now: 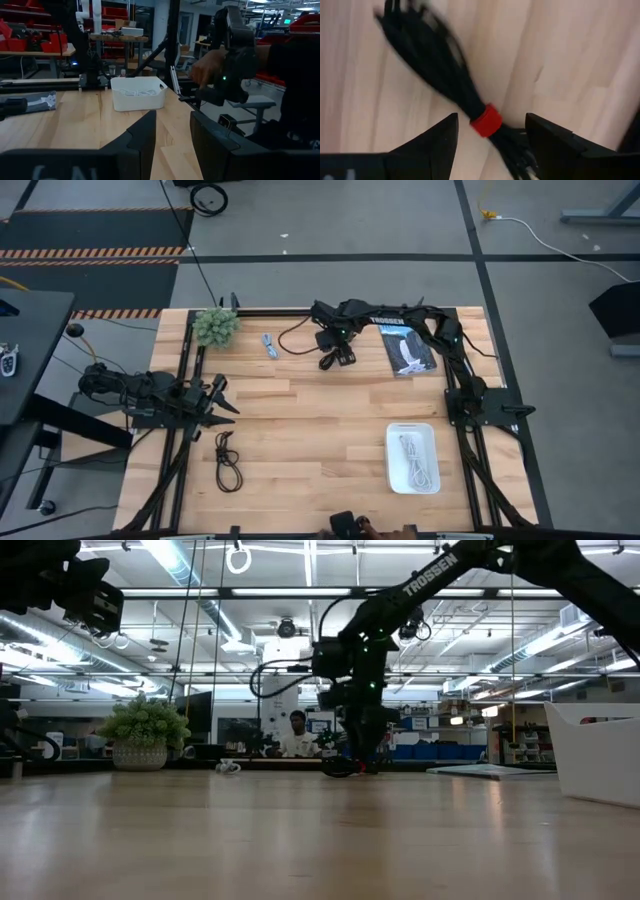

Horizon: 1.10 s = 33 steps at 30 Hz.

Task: Pick and place USB-C Cables
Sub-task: Put the top black charger cable into the white bin

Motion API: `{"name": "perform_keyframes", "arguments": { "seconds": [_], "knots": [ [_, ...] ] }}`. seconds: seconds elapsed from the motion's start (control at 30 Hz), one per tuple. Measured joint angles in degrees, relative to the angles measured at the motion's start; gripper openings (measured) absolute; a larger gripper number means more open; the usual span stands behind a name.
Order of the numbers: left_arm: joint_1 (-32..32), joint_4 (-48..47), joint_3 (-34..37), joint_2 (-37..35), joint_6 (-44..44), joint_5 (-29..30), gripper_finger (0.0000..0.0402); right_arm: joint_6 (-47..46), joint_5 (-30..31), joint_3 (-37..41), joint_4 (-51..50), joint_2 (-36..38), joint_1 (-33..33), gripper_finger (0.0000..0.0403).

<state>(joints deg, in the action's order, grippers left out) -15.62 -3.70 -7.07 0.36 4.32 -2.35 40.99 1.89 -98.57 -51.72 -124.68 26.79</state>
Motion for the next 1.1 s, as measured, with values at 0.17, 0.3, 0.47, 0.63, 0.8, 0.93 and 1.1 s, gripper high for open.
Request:
{"name": "perform_keyframes", "arguments": {
  "seconds": [0.17, 0.3, 0.47, 0.63, 0.8, 0.93, 1.1],
  "knots": [
    [0.00, 0.04, 0.00, 0.00, 0.00, 0.00, 0.0128, 4.41, 0.02, 2.91, 2.25, 0.00, 0.64, 0.0232],
    [0.02, 0.04, 0.00, 0.00, -0.01, 0.00, 0.0128, 6.37, -0.03, 4.42, 4.30, 0.01, 0.76, 0.0215],
    [0.02, 0.02, 0.00, 0.00, 0.00, 0.00, 0.0128, 7.20, -0.17, 4.58, 4.26, 0.02, 0.66, 0.0171],
    [0.02, 0.02, 0.00, 0.00, -0.01, 0.00, 0.0128, 6.38, 0.16, 4.14, 3.79, 0.02, -0.47, 0.0112],
    [0.00, 0.04, 0.00, 0.00, -0.02, 0.00, 0.0128, -0.17, 5.74, 3.04, -0.36, 0.02, -4.12, 0.0065],
    [0.02, 0.02, 0.00, 0.00, -0.01, 0.00, 0.0128, -8.06, 10.94, -0.19, -7.03, 0.07, -8.02, 0.0065],
    [0.02, 0.03, 0.00, 0.00, 0.00, 0.00, 0.0128, -21.74, 9.97, -6.31, -19.21, 0.09, -13.04, 0.0083]
  ]
}}
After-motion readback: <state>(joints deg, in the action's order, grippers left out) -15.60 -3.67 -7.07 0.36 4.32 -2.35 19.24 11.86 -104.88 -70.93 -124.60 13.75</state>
